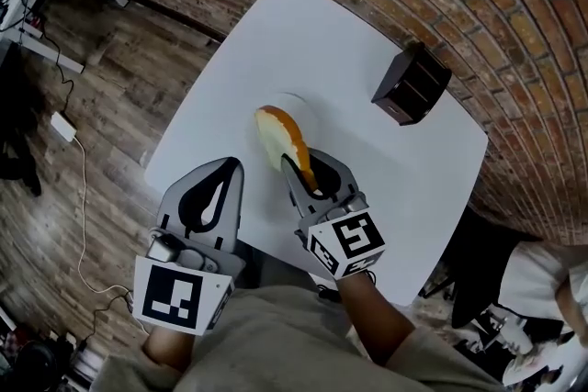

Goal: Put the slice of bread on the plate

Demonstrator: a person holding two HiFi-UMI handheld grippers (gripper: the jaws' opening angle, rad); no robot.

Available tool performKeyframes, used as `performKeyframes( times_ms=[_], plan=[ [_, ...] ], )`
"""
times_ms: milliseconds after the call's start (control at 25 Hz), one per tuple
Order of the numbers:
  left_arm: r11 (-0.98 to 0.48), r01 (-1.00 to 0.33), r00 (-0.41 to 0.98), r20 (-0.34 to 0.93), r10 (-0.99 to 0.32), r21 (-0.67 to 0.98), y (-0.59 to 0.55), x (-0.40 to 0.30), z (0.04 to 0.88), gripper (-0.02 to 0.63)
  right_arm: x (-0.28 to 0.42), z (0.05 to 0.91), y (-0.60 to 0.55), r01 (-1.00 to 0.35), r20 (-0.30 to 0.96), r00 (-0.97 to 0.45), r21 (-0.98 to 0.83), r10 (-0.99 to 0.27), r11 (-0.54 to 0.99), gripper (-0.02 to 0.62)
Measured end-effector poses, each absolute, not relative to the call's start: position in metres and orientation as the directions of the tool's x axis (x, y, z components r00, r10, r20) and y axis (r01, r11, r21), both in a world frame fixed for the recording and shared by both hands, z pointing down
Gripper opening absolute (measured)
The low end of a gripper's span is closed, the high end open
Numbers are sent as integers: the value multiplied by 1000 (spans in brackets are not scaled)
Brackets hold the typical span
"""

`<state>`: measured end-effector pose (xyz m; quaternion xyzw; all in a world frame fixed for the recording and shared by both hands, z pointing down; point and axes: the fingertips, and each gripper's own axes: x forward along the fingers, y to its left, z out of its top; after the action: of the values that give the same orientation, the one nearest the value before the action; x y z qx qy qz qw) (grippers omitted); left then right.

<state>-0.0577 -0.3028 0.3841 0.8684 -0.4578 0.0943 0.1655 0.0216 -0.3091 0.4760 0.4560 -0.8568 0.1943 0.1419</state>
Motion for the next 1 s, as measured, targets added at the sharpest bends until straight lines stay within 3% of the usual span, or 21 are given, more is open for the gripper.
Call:
performKeyframes(
  times_ms=[320,760,1000],
  plan=[
    [-518,-830,558,320,-766,206,-299,-60,390,11,10,505,-323,-793,450,-609,-353,-654,496,92],
    [-514,-833,553,338,-761,207,-299,-61,392,11,16,534,-345,-695,417,-679,-630,-605,346,97],
    [-500,-840,542,356,-761,210,-300,-63,397,11,27,555,-350,-729,481,-645,-620,-594,290,118]
  ],
)
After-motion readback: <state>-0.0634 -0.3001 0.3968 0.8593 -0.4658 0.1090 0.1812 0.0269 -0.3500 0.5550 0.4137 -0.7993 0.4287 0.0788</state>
